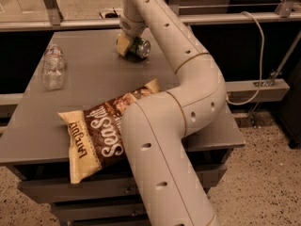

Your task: Place green can upright

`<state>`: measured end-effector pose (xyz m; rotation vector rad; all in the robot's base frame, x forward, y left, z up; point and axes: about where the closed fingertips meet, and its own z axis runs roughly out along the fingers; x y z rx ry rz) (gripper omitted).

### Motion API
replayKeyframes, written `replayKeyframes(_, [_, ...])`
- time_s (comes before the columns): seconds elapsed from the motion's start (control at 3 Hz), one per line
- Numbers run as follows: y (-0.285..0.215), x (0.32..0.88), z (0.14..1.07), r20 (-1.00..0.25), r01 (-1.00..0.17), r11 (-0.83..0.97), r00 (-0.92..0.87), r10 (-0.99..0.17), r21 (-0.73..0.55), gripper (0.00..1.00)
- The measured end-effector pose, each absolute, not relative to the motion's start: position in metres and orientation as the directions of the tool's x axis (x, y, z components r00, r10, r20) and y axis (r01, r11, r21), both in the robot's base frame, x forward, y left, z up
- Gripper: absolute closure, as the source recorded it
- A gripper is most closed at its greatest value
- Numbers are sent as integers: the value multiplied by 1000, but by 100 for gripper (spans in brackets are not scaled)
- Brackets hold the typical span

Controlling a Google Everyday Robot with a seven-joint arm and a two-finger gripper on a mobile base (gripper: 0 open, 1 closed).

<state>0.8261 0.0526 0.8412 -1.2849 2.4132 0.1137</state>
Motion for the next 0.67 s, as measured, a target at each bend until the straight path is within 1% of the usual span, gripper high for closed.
replayKeyframes(0.33, [52, 826, 842, -389, -811, 574, -495, -777, -114, 100])
replayKeyframes(0.67, [12, 831, 885, -568, -800, 595, -456, -685, -76, 100])
